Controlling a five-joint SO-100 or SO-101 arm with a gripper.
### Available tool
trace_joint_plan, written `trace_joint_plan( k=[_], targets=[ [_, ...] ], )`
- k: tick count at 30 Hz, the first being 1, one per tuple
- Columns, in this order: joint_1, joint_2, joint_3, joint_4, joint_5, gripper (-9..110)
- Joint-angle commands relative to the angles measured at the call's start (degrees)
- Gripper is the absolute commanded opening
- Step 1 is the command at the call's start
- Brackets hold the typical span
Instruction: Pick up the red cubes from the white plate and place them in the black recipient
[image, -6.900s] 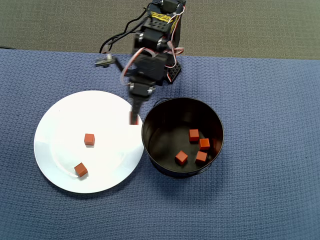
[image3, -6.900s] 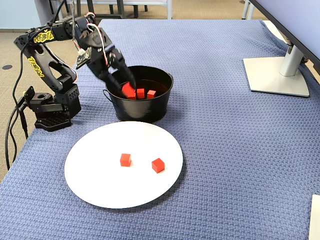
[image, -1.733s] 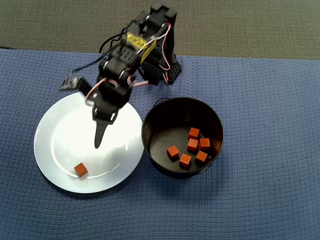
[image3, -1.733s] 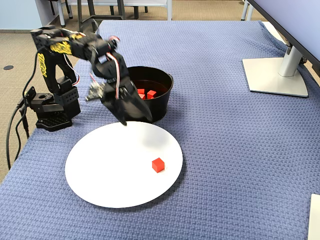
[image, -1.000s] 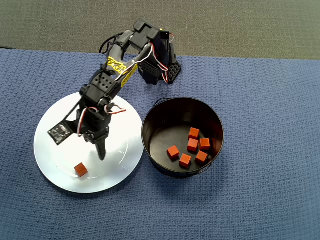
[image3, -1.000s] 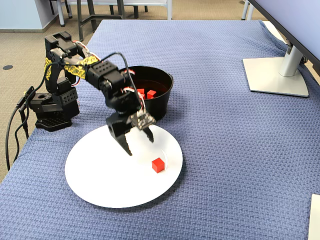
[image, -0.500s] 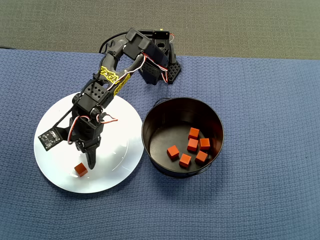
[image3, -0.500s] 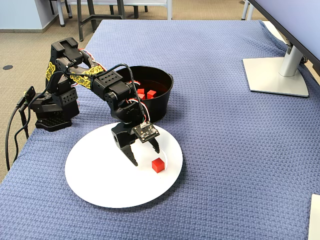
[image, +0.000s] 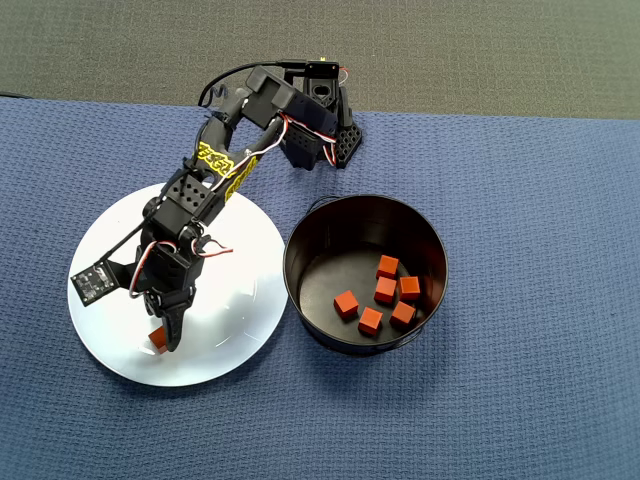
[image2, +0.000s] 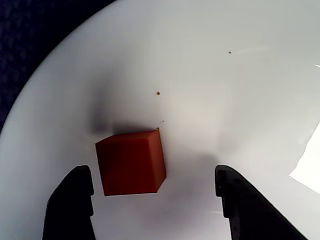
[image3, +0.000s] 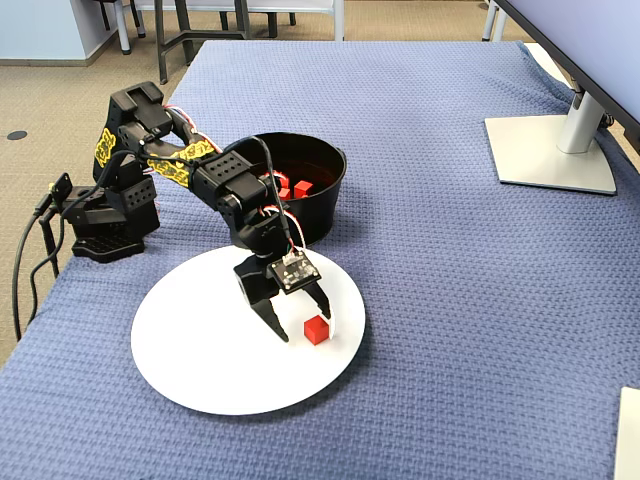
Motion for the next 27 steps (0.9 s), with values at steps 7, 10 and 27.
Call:
trace_joint_plan(
  k=[7, 10, 27],
  targets=[
    [-2.5, -1.1, -4.7, -2.3, 0.6, 22],
    [-2.7, -2.0, -5.1, -3.3, 1.1, 20],
    [-3.0, -3.4, -7.4, -3.7, 5.1, 0]
  ],
)
